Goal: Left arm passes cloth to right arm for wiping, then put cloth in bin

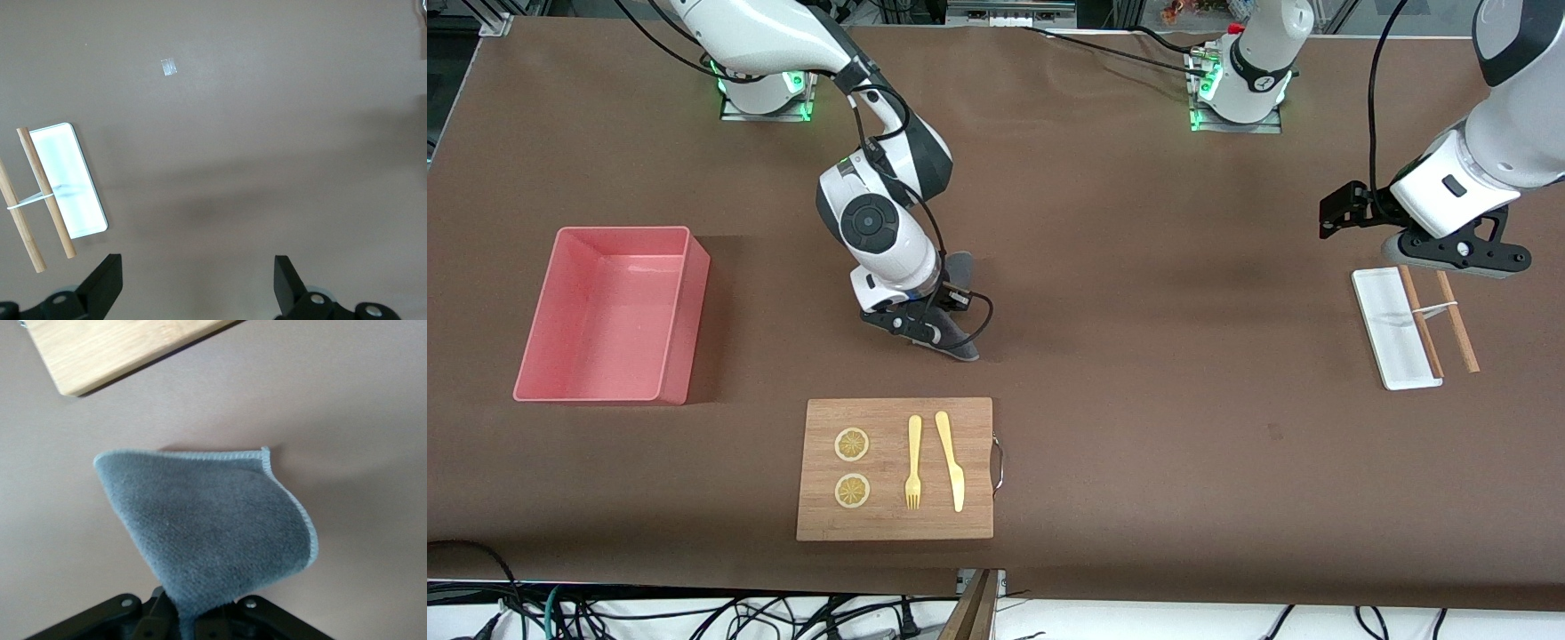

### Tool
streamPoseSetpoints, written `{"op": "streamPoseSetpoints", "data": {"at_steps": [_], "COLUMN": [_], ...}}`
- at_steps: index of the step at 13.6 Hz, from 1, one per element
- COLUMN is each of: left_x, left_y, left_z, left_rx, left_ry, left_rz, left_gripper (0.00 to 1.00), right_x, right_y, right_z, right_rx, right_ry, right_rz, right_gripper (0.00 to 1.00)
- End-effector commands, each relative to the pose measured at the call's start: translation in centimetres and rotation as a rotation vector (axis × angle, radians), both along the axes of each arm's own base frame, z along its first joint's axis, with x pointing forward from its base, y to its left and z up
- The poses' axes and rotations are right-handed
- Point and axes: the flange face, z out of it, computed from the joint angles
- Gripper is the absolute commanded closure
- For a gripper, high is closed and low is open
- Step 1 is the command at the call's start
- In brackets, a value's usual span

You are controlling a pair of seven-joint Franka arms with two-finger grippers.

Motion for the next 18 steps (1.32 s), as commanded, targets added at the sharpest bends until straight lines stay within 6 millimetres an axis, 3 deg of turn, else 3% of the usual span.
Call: {"op": "streamPoseSetpoints", "data": {"at_steps": [1, 4, 11, 15, 18], "left_x": [0.4, 0.4, 0.4, 0.4, 0.4], "left_y": [-0.3, -0.3, -0.3, -0.3, -0.3], "left_z": [0.5, 0.5, 0.6, 0.6, 0.6], "left_rx": [0.014, 0.014, 0.013, 0.013, 0.013], "left_ry": [0.004, 0.004, 0.003, 0.003, 0.003], "left_rz": [0.002, 0.002, 0.002, 0.0, 0.002], "left_gripper": [0.0, 0.0, 0.0, 0.0, 0.0], "right_x": [0.5, 1.5, 4.2, 5.7, 6.2], "right_y": [-2.9, -6.8, -20.7, -28.9, -32.0], "right_z": [-2.4, -3.8, -6.4, -5.7, -3.7], "right_rx": [-0.011, -0.019, -0.033, -0.031, -0.037], "right_ry": [0.044, 0.063, 0.084, 0.058, 0.025], "right_rz": [0.04, 0.083, 0.263, 0.384, 0.42], "right_gripper": [1.0, 1.0, 1.0, 1.0, 1.0]}}
